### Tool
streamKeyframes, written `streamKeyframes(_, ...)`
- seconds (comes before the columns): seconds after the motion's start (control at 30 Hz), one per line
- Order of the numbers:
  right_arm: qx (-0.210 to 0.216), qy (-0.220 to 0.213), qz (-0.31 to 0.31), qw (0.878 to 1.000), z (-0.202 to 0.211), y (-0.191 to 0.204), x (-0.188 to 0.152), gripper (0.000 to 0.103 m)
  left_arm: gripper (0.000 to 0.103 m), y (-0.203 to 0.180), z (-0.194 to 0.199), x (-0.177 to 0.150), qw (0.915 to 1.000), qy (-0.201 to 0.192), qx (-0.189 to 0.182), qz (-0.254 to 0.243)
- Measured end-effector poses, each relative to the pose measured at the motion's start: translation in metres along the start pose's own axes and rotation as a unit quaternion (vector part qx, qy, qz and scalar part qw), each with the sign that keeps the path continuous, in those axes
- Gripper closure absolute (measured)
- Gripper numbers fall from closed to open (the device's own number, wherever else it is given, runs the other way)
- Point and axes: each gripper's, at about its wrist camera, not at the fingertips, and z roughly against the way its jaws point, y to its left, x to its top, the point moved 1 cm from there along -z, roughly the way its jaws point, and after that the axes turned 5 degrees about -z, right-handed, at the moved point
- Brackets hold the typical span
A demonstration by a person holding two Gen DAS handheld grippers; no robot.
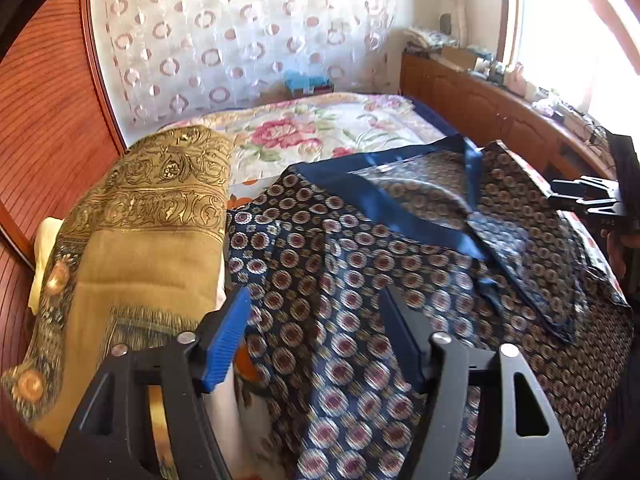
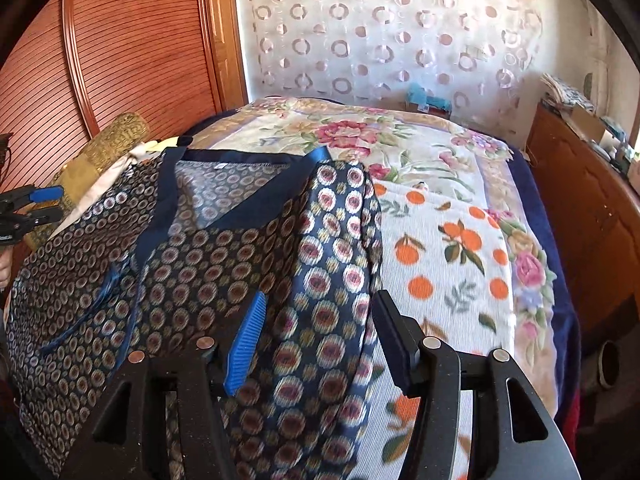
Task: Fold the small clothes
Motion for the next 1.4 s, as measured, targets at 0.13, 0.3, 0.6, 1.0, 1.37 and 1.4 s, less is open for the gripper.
streamKeyframes(0.13, 0.003, 0.003, -0.002, 1.000, -0.016, -0.006, 0.010, 0.045, 0.046, 0.014, -0.023, 0.012, 0.9997, 0.020, 0.006, 0.007)
streamKeyframes(0.3, 0.010, 0.008, 0.001, 1.000, -0.039, -0.010, 0.024, 0.045, 0.048, 0.025, -0.053, 0.030, 0.9985, 0.053, 0.014, 0.007)
streamKeyframes(0.6, 0.025, 0.019, 0.003, 1.000, -0.069, -0.014, 0.036, 0.045, 0.048, 0.016, -0.096, 0.039, 0.9924, 0.114, 0.041, -0.022)
streamKeyframes(1.0, 0.035, 0.026, 0.000, 0.999, -0.082, -0.021, 0.037, 0.045, 0.076, 0.025, -0.103, 0.044, 0.9930, 0.116, 0.024, 0.008)
streamKeyframes(1.37, 0.032, 0.028, 0.005, 0.999, -0.078, -0.019, 0.038, 0.045, 0.101, 0.025, -0.099, 0.045, 0.9937, 0.102, 0.046, 0.000)
streamKeyframes(1.4, 0.031, 0.028, 0.004, 0.999, -0.078, -0.019, 0.038, 0.045, 0.101, 0.026, -0.094, 0.047, 0.9946, 0.093, 0.047, 0.001)
